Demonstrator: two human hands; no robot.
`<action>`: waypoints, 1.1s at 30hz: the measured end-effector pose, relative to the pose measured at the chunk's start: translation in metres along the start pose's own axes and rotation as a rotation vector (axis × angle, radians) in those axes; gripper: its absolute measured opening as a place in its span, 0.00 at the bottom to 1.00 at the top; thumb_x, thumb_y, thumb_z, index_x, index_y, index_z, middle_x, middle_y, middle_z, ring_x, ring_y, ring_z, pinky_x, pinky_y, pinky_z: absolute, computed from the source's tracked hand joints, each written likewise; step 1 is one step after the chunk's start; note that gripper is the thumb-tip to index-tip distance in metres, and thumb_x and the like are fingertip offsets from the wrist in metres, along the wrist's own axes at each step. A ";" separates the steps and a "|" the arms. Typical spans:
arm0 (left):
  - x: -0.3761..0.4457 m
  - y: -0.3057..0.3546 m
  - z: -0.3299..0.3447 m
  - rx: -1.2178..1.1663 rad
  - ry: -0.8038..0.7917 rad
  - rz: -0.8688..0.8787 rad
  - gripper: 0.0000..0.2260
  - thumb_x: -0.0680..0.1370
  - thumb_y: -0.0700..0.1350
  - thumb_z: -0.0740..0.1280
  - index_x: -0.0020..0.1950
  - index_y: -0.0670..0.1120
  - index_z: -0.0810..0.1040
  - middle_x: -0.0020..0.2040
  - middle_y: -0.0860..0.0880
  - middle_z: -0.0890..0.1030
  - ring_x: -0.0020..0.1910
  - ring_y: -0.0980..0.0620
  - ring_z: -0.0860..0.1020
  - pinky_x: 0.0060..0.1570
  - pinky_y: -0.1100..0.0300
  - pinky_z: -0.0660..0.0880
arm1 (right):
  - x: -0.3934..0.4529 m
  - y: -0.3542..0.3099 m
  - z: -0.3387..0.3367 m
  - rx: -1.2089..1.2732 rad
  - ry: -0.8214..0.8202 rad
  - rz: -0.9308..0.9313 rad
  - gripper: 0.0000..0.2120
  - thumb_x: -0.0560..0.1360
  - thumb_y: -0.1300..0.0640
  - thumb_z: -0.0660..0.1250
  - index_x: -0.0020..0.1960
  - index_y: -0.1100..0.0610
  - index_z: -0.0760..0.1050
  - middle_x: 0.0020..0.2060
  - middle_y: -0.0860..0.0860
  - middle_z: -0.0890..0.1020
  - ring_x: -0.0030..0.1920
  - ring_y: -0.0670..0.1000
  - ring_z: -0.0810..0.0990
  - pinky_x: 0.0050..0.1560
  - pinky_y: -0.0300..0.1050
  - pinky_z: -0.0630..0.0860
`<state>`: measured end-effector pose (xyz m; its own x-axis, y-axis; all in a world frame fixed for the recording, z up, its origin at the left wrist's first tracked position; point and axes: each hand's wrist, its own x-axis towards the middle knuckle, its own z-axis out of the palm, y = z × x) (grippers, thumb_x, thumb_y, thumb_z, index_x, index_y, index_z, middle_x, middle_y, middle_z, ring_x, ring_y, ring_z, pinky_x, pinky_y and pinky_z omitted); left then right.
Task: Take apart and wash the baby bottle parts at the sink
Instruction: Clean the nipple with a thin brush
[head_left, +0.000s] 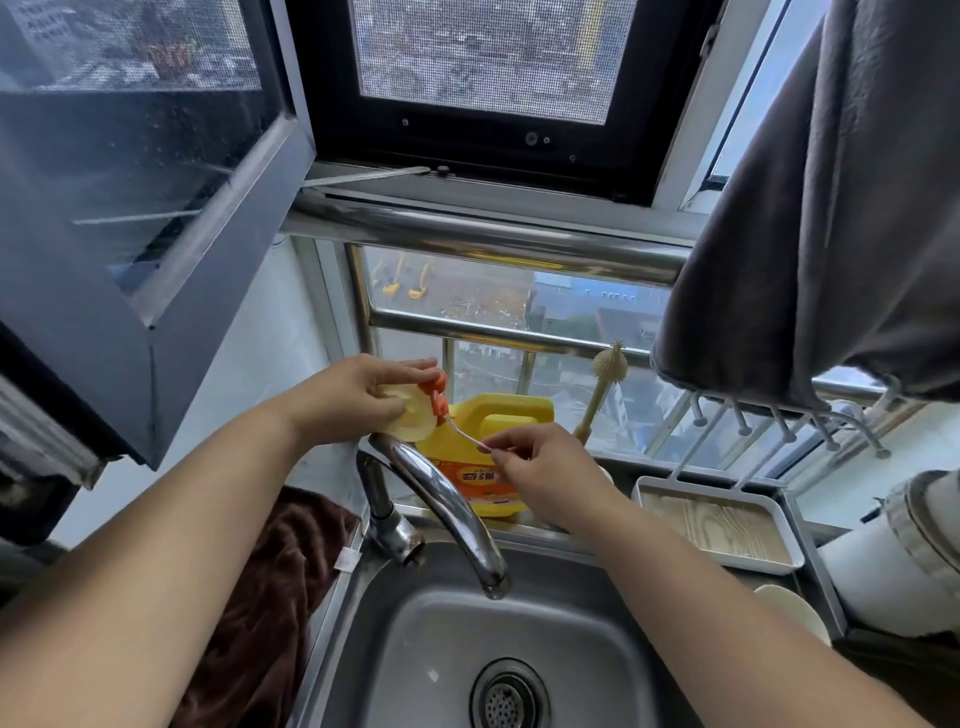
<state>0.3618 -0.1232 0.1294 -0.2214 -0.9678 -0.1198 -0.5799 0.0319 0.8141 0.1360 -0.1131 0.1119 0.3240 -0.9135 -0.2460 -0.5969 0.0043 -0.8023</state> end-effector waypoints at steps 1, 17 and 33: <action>0.000 0.000 0.000 -0.006 -0.007 0.001 0.22 0.77 0.33 0.61 0.66 0.53 0.75 0.65 0.65 0.71 0.65 0.62 0.70 0.56 0.74 0.68 | 0.000 0.000 0.000 -0.003 0.000 0.000 0.11 0.80 0.57 0.61 0.57 0.52 0.80 0.45 0.48 0.82 0.47 0.51 0.81 0.46 0.44 0.79; 0.002 -0.004 0.002 -0.138 -0.006 0.000 0.24 0.74 0.34 0.70 0.62 0.58 0.75 0.63 0.67 0.72 0.53 0.64 0.78 0.42 0.69 0.76 | 0.001 0.000 0.000 -0.022 -0.010 0.000 0.10 0.80 0.56 0.62 0.58 0.50 0.80 0.46 0.47 0.82 0.47 0.50 0.81 0.51 0.48 0.80; 0.006 -0.009 0.000 -0.071 -0.033 0.015 0.23 0.74 0.36 0.70 0.64 0.57 0.74 0.64 0.70 0.69 0.62 0.47 0.76 0.60 0.54 0.76 | 0.001 -0.009 0.001 0.012 -0.014 -0.013 0.11 0.80 0.57 0.62 0.59 0.53 0.79 0.47 0.49 0.81 0.43 0.46 0.78 0.42 0.37 0.75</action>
<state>0.3653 -0.1287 0.1213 -0.2562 -0.9584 -0.1256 -0.5197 0.0271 0.8539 0.1425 -0.1135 0.1183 0.3420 -0.9078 -0.2426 -0.5839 -0.0030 -0.8118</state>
